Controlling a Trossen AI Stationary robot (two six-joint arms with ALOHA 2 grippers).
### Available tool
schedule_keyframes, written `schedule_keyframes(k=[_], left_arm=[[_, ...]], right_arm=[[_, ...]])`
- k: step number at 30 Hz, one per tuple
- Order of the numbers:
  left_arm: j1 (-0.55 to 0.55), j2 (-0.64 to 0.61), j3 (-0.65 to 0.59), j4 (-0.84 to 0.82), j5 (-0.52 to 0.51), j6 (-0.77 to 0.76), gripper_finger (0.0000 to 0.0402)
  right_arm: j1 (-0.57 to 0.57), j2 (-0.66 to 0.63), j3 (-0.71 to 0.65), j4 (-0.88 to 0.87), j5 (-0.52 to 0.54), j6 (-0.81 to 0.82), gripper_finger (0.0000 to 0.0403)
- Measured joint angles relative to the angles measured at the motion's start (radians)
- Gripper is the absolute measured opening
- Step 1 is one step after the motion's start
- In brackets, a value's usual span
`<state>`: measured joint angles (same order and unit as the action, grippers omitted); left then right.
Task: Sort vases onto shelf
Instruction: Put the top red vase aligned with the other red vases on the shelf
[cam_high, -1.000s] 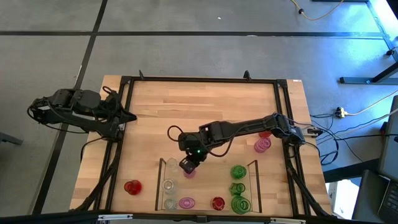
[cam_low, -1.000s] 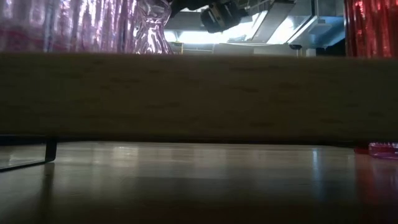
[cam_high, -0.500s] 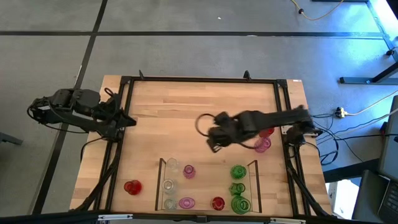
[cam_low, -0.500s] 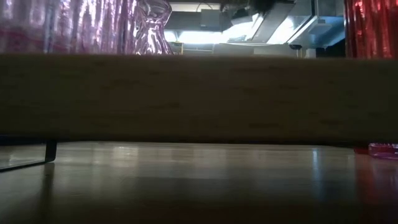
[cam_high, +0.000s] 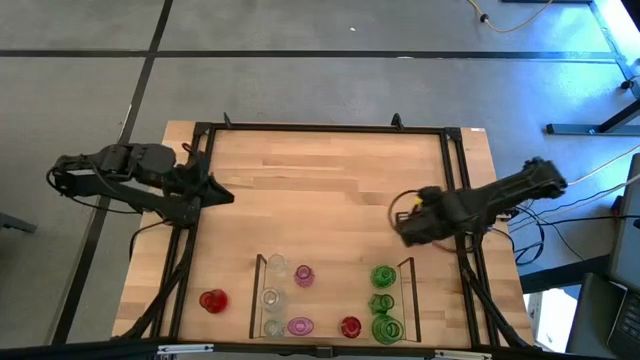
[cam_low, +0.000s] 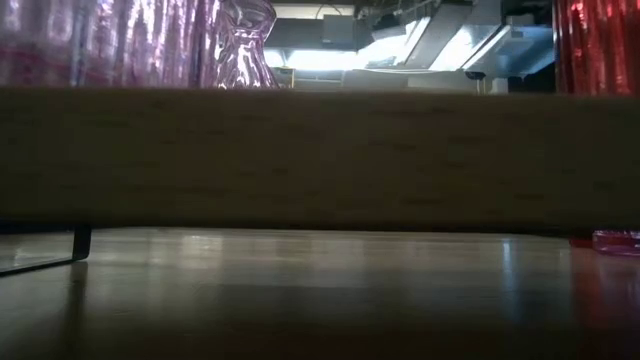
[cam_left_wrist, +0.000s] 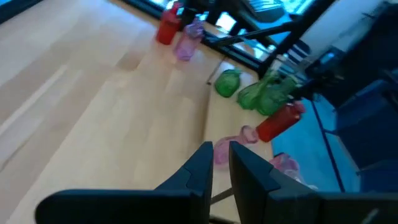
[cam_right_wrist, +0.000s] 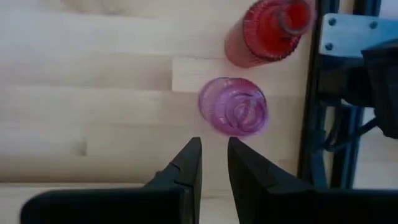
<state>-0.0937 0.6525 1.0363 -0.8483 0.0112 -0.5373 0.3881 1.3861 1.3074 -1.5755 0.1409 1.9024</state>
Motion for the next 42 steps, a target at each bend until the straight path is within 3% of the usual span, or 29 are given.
schedule_keyframes(k=[8,15,20,25,34,42], left_arm=[[0.064,0.158,0.000,0.130,0.122,0.085,0.0044],[0.171,0.303,0.000,0.230,0.318,0.103,0.0043],[0.213,0.331,0.000,0.285,0.324,0.103,0.0034],[0.247,0.330,0.000,0.312,0.323,0.102,0.0022],[0.286,0.329,0.000,0.328,0.366,0.095,0.0006],[0.286,0.329,0.000,0.327,0.377,0.095,0.0004]], right_arm=[[0.024,-0.151,-0.064,0.005,0.041,0.030,0.0060],[0.024,-0.159,-0.207,0.055,-0.067,0.035,0.0060],[0.024,-0.159,-0.225,0.080,-0.023,0.031,0.0060],[0.018,-0.159,-0.227,-0.006,0.043,0.092,0.0060],[-0.147,-0.227,-0.323,0.004,0.169,0.189,0.0060],[-0.285,-0.253,-0.333,0.006,0.176,0.074,0.0060]])
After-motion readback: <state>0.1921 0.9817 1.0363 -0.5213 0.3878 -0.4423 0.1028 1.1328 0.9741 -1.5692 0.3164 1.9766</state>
